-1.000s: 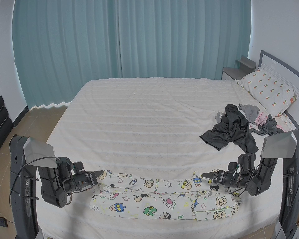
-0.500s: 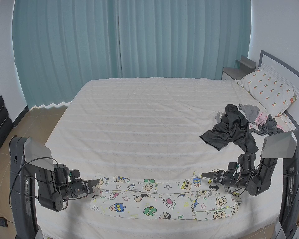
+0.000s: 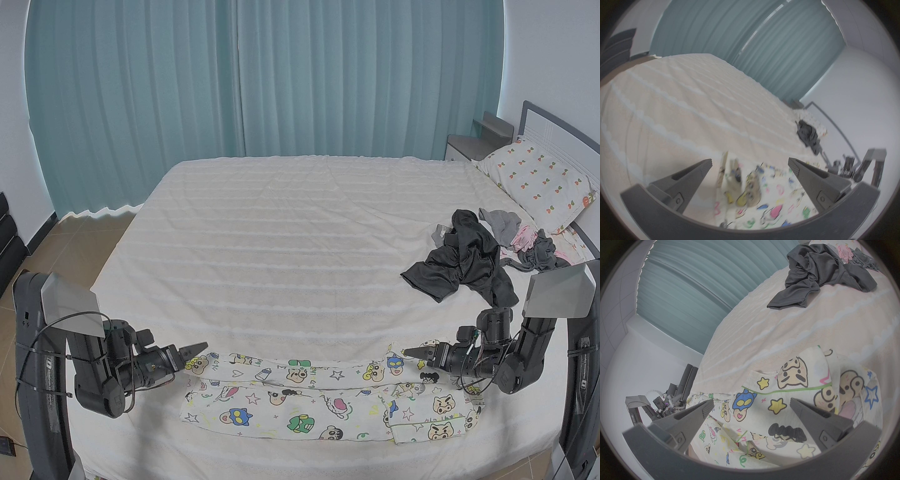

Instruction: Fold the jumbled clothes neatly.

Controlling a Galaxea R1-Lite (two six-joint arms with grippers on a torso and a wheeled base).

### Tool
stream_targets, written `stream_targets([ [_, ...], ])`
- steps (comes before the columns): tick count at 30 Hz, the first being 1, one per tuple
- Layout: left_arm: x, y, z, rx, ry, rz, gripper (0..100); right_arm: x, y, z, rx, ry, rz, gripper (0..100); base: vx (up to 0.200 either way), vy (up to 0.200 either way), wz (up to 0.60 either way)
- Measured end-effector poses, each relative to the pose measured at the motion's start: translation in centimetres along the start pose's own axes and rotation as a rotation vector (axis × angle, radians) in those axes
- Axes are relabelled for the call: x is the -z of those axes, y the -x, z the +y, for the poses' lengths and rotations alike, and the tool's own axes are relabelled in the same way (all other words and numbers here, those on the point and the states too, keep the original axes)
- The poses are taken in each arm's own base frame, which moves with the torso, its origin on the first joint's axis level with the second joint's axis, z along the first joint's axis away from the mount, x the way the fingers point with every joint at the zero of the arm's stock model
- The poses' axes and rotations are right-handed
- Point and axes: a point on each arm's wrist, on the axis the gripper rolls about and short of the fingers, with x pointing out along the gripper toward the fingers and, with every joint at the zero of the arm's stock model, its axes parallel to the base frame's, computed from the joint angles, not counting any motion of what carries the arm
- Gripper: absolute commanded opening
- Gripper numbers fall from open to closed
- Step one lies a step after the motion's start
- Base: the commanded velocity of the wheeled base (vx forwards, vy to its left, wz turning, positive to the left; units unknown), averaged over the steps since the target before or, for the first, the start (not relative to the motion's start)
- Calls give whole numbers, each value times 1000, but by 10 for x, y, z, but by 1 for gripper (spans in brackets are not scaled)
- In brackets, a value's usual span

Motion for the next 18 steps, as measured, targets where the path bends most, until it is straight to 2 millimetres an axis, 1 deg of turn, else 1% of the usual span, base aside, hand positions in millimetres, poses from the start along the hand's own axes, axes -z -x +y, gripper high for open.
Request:
stream_targets([
  [4,-10,-6,-5,-11,58,27,100,0,0,0,1,2,0,100,0,0,0],
  [6,-12,-9,-6,-27,77,56,100,0,0,0,2,3,0,100,0,0,0],
  [12,-16,-22,-6,-144,194,212,100,1,0,-1,6,14,1,100,0,0,0],
  [18,-31,-38,-14,-276,279,333,100,2,-1,-2,20,33,-2,100,0,0,0],
])
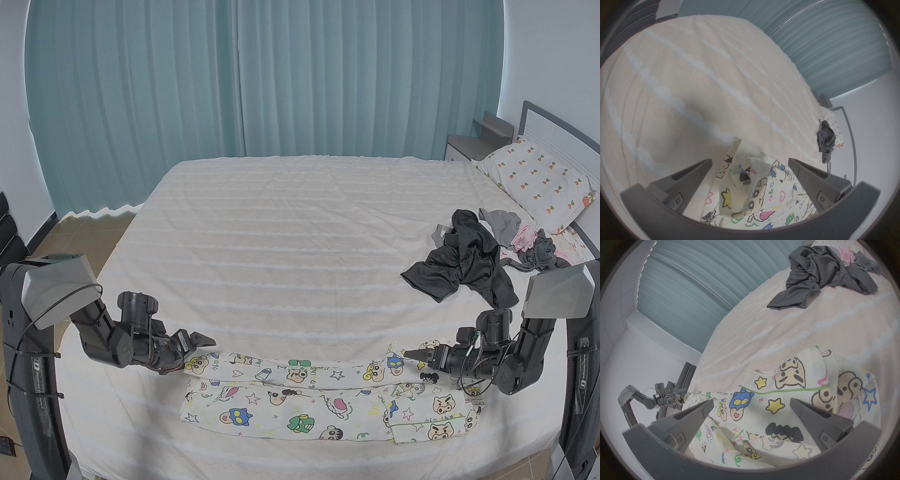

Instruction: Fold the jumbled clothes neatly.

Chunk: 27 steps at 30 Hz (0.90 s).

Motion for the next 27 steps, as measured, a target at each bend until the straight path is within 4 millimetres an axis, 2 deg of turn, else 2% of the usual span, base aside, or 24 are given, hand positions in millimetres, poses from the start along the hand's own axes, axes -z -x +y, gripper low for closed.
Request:
stream_targets([
  [10,-35,2,-45,-148,78,110,100,2,-2,-2,19,24,0,100,0,0,0],
  [15,-46,4,-61,-186,103,137,100,3,-2,-3,24,29,0,100,0,0,0],
  [20,-48,-3,-69,-225,74,112,100,4,-3,-4,27,32,0,100,0,0,0],
  [27,-38,-13,-67,-287,-9,121,100,4,-3,-4,28,31,2,100,0,0,0],
])
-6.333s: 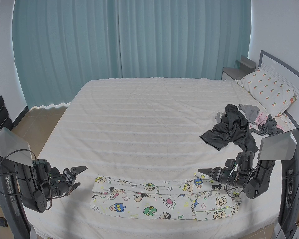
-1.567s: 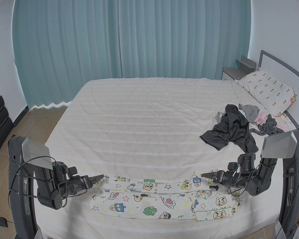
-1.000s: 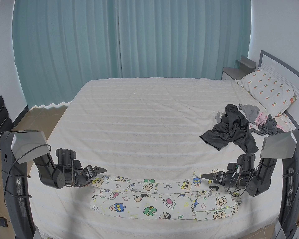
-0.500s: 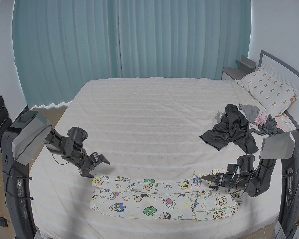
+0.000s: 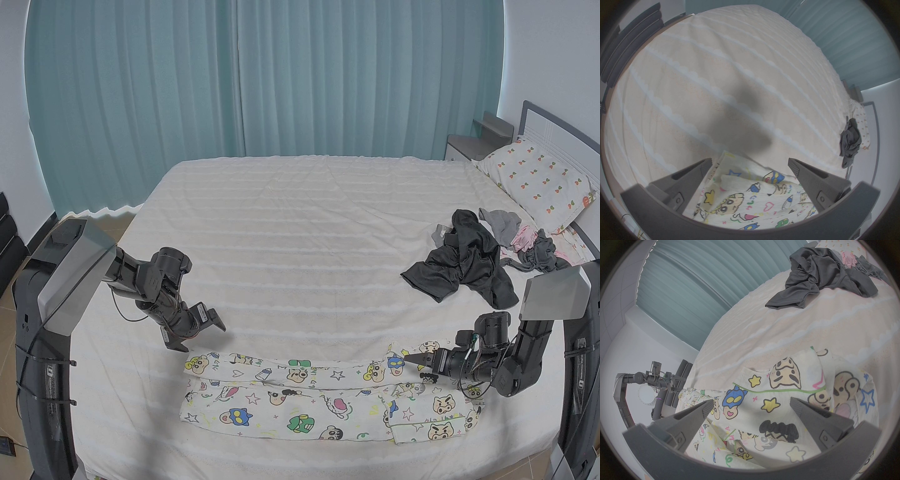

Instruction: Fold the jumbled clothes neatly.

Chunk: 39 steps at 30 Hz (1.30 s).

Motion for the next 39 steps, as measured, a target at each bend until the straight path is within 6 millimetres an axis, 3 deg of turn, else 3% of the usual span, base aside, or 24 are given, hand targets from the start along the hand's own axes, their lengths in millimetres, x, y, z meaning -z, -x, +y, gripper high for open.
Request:
stream_targets([
  [4,3,-3,-1,-5,-7,10,100,0,0,0,0,1,0,100,0,0,0],
  [5,4,-4,-1,-6,-8,11,0,0,0,0,0,0,0,100,0,0,0],
  [24,6,-8,-4,-56,21,-32,0,0,0,0,0,1,0,100,0,0,0],
  [39,-3,8,-11,212,19,-327,0,0,0,0,1,-1,2,100,0,0,0],
])
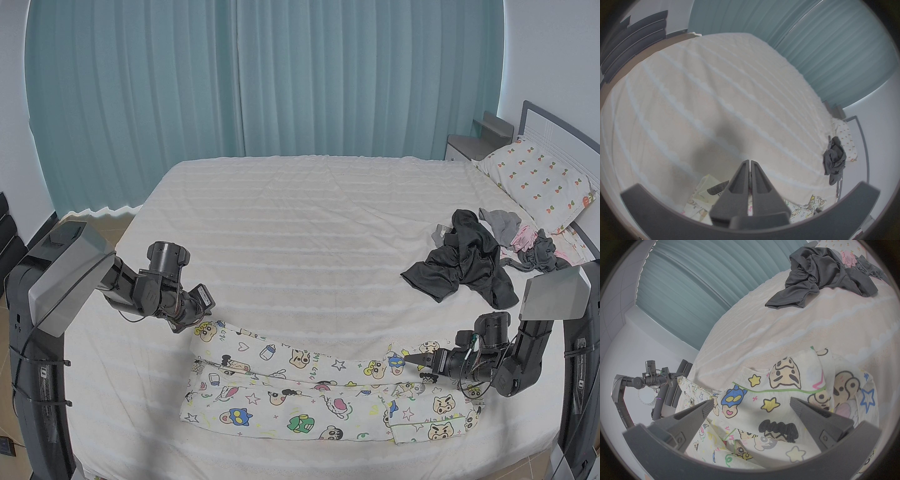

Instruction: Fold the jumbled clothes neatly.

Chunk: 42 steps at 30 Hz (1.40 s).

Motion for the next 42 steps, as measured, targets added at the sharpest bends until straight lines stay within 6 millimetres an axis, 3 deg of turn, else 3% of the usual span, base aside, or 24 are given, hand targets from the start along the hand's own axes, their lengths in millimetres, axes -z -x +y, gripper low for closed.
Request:
stream_targets([
  [11,19,14,19,302,-62,-211,0,0,0,0,0,0,1,100,0,0,0],
  [19,50,37,54,412,-82,-172,0,0,0,0,0,0,1,100,0,0,0],
  [30,72,56,92,394,-182,-93,0,0,0,0,1,0,2,100,0,0,0],
  [42,99,47,118,299,-467,-61,0,0,0,1,-1,1,4,100,0,0,0],
])
